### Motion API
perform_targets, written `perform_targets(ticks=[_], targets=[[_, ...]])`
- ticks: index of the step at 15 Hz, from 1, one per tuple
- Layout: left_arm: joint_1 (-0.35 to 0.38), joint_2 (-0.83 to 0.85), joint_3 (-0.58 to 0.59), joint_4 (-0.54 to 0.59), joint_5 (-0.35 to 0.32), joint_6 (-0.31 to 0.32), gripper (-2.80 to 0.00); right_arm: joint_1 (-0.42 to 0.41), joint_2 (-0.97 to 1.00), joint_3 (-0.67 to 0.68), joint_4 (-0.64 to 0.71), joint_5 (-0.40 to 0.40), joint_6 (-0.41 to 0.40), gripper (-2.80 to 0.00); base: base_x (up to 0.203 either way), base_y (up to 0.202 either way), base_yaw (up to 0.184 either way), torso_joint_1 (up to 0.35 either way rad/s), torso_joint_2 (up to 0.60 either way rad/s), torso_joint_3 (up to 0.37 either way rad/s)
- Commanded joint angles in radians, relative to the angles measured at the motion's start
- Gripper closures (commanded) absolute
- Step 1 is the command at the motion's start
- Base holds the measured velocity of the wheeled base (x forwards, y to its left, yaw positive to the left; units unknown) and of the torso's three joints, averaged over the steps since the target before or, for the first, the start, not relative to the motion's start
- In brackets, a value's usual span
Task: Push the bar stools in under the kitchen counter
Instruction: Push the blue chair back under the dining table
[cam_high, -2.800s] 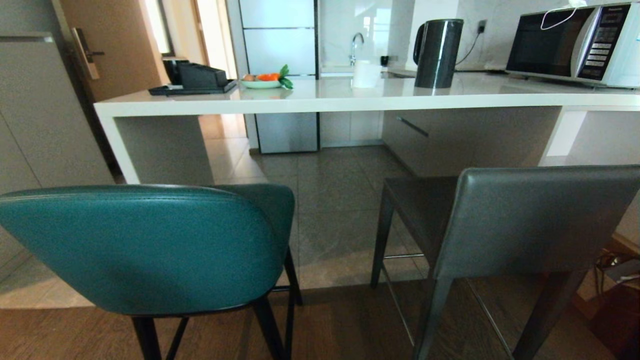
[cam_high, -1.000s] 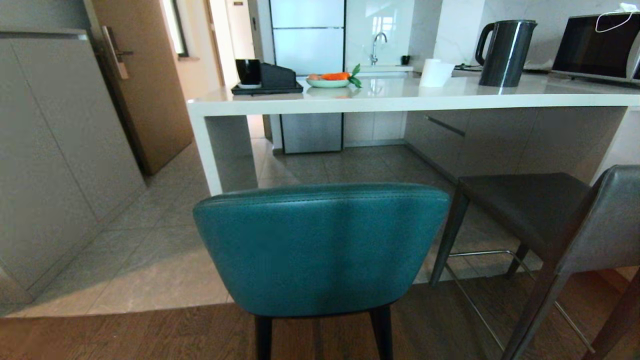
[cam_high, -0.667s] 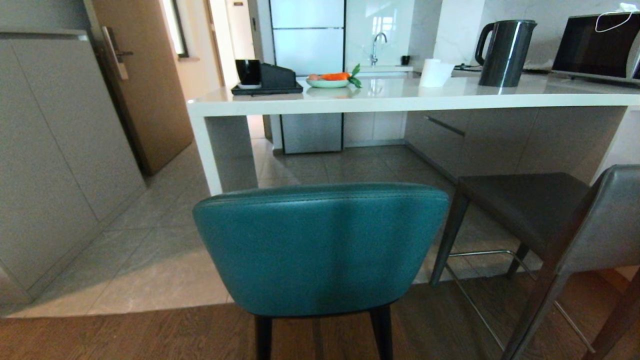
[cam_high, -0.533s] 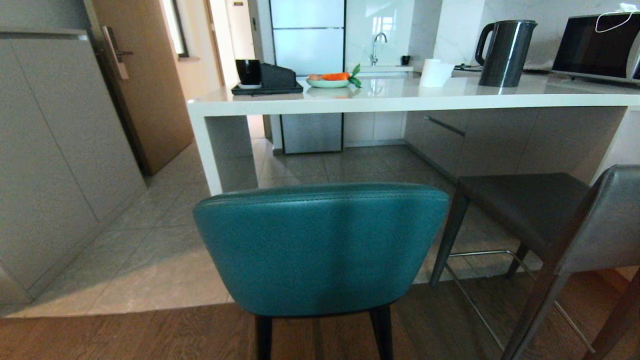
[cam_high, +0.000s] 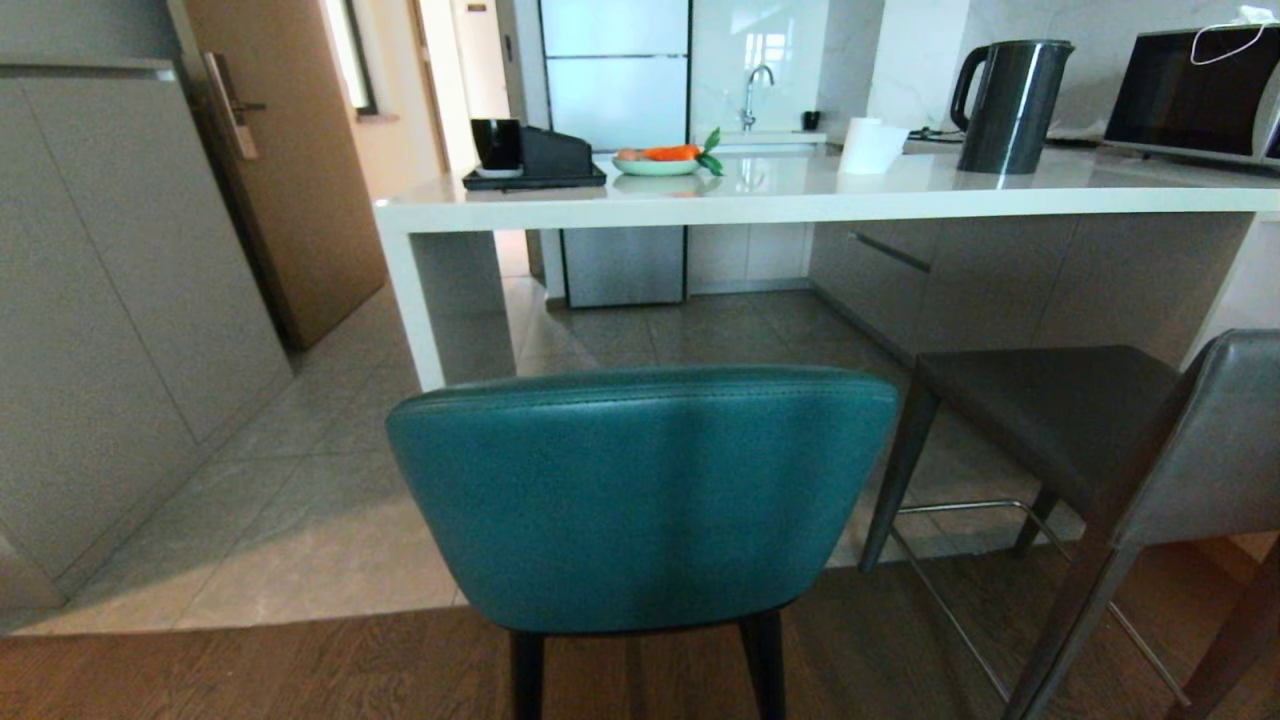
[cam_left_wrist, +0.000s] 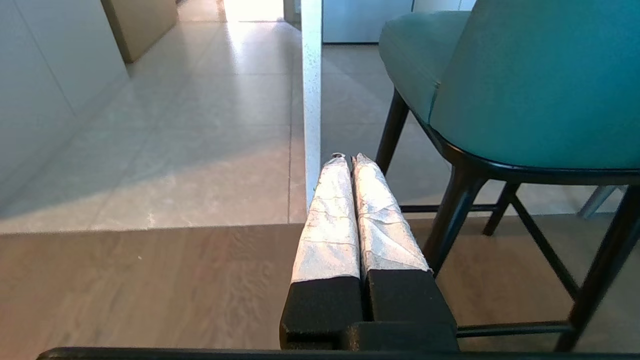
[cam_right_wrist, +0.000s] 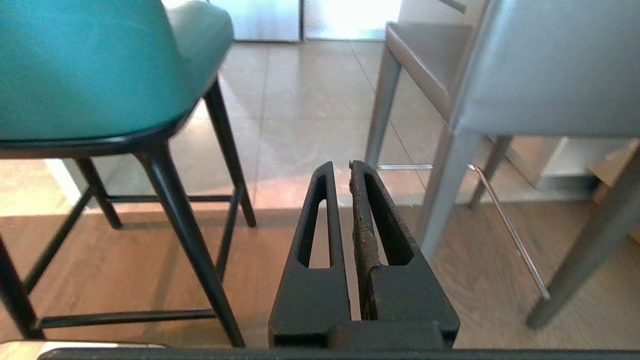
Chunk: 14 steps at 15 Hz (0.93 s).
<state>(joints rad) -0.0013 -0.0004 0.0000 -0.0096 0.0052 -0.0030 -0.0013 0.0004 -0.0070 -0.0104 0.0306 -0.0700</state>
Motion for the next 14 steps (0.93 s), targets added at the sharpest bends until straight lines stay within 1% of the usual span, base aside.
perform_targets(ticks=[1, 2, 3, 5, 6, 7, 8, 9, 10, 12, 14], targets=[[0.001, 0.001, -0.003, -0.005, -0.010, 0.047, 0.00, 0.000, 0.023, -0.085, 0.003, 0.052, 0.004, 0.00, 0.000, 0.000, 0.000, 0.000, 0.00, 0.000], [0.001, 0.008, -0.041, -0.002, -0.035, 0.043, 0.00, 0.000, 0.067, -0.132, 0.007, 0.073, 0.008, 0.00, 0.000, 0.000, 0.000, 0.000, 0.00, 0.000], [0.001, 0.040, -0.120, 0.013, -0.073, 0.021, 0.00, 0.000, 0.120, -0.189, 0.009, 0.086, 0.014, 0.00, 0.000, 0.000, 0.000, 0.000, 0.00, 0.000], [-0.008, 0.196, -0.256, 0.027, -0.125, -0.042, 0.00, 0.000, 0.220, -0.259, 0.005, 0.118, 0.035, 0.00, 0.000, 0.000, 0.000, 0.000, 0.00, 0.000], [-0.028, 0.297, -0.293, 0.002, -0.146, -0.071, 0.00, 0.000, 0.282, -0.276, -0.015, 0.148, 0.047, 0.00, 0.000, 0.000, 0.000, 0.000, 0.00, 0.000], [-0.074, 0.384, -0.296, -0.066, -0.164, -0.090, 0.00, 0.000, 0.353, -0.286, -0.065, 0.177, 0.055, 0.00, 0.000, 0.000, 0.000, 0.000, 0.00, 0.000], [-0.135, 0.458, -0.276, -0.163, -0.175, -0.102, 0.00, 0.000, 0.426, -0.289, -0.132, 0.195, 0.059, 0.00, 0.000, 0.000, 0.000, 0.000, 0.00, 0.000], [-0.188, 0.546, -0.241, -0.281, -0.183, -0.110, 0.00, 0.000, 0.515, -0.292, -0.213, 0.208, 0.062, 0.00, 0.000, 0.000, 0.000, 0.000, 0.00, 0.000], [-0.221, 0.645, -0.207, -0.389, -0.188, -0.117, 0.00, 0.000, 0.607, -0.295, -0.291, 0.216, 0.063, 0.00, 0.000, 0.000, 0.000, 0.000, 0.00, 0.000], [-0.250, 0.876, -0.160, -0.608, -0.193, -0.125, 0.00, 0.008, 0.774, -0.297, -0.447, 0.226, 0.065, 0.00, 0.000, 0.000, 0.000, 0.000, 0.00, 0.000], [-0.256, 1.133, -0.124, -0.860, -0.196, -0.128, 0.00, 0.031, 0.906, -0.285, -0.603, 0.232, 0.066, 0.00, 0.000, 0.000, 0.000, 0.000, 0.00, 0.000]])
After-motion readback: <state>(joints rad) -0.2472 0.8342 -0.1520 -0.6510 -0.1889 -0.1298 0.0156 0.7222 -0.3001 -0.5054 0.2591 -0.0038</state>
